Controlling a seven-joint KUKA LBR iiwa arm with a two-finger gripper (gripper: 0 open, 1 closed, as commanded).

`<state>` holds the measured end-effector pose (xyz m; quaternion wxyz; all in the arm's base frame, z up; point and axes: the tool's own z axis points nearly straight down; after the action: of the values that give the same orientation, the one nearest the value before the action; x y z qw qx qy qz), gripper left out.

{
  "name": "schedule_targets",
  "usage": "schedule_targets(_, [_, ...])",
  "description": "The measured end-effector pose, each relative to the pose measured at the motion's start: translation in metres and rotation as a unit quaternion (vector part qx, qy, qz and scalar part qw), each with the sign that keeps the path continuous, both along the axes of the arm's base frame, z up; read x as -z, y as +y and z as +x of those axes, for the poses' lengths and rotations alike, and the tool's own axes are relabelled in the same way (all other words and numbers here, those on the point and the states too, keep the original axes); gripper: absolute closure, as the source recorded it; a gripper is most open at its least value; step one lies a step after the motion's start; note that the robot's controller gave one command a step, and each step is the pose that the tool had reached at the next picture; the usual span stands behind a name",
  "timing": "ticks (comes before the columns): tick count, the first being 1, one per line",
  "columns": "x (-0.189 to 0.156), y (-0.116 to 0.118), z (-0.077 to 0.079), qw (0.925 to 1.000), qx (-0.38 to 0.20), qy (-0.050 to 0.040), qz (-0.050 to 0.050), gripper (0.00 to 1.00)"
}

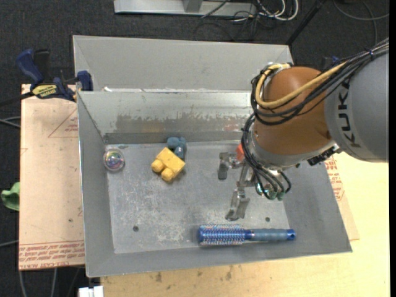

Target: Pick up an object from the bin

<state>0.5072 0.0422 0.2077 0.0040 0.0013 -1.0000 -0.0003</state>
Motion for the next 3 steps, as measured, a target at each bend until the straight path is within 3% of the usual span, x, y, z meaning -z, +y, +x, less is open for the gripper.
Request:
schedule_targets(1, [0.138,-0.030,-0.010,0.9998,-0.017,-0.0022,0.000,0.00])
schedule_targets(2, [0.133,-0.030,-0.007,0.9998,-0.018,-0.0082,0.000,1.00])
schedule_targets(3, [-0.011,-0.012,-0.018,0.9993,-0.036,-0.0088,0.000,1.00])
